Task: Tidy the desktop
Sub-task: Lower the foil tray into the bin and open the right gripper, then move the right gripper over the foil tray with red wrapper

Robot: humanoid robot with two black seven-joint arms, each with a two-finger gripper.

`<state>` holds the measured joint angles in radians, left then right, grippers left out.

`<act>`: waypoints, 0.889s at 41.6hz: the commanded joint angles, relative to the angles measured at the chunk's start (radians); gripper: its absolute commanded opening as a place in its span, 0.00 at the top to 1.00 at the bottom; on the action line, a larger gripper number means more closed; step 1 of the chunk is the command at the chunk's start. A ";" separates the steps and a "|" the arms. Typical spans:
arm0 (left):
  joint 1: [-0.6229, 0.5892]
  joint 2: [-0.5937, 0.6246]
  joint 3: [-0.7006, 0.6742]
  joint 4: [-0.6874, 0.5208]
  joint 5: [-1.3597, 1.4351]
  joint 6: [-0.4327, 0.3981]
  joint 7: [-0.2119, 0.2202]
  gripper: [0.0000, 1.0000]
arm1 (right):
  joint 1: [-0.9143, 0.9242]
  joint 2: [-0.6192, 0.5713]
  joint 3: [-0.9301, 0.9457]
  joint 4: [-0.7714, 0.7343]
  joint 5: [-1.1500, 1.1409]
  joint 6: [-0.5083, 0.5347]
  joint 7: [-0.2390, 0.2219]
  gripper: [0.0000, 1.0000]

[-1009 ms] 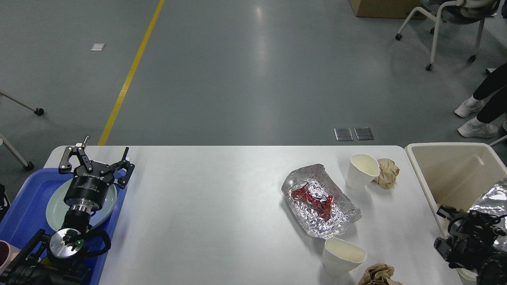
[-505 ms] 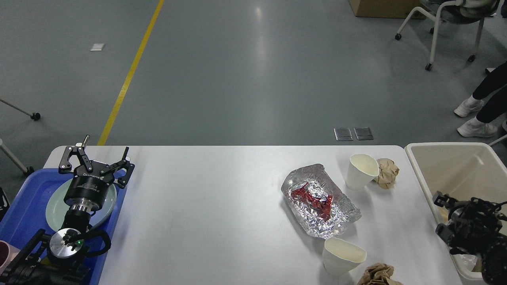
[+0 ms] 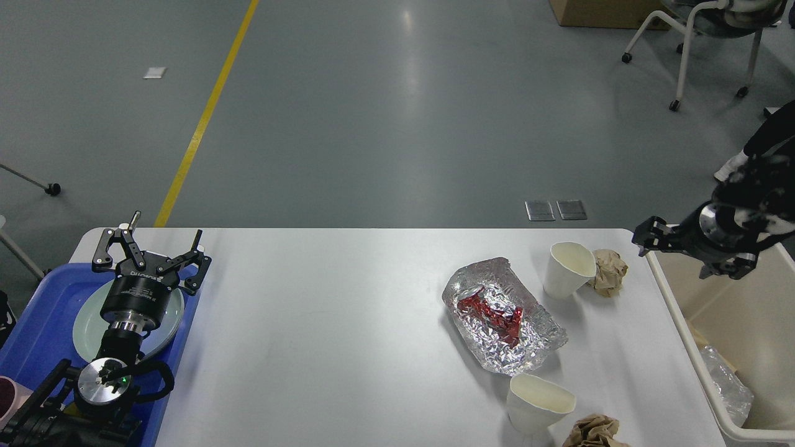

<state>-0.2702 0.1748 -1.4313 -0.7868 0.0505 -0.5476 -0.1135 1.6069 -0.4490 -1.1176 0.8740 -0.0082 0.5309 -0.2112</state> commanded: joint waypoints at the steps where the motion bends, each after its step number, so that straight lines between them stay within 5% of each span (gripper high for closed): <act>1: 0.000 0.000 0.000 0.000 0.000 0.000 0.000 0.04 | 0.208 0.015 -0.037 0.137 0.000 0.159 -0.002 0.00; 7: 0.002 0.000 0.000 0.000 0.000 0.000 0.000 0.04 | 0.433 0.052 -0.056 0.311 0.002 0.270 -0.004 0.00; 23: 0.000 0.000 0.000 0.000 0.000 0.000 0.000 0.04 | 0.853 0.208 -0.034 0.755 0.014 0.239 -0.002 0.00; 37: 0.002 0.000 0.000 0.000 0.000 0.000 0.000 0.04 | 0.821 0.220 -0.010 0.761 0.014 0.215 -0.002 0.00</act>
<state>-0.2687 0.1748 -1.4313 -0.7869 0.0506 -0.5476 -0.1135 2.4506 -0.2262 -1.1282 1.6397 0.0061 0.7635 -0.2133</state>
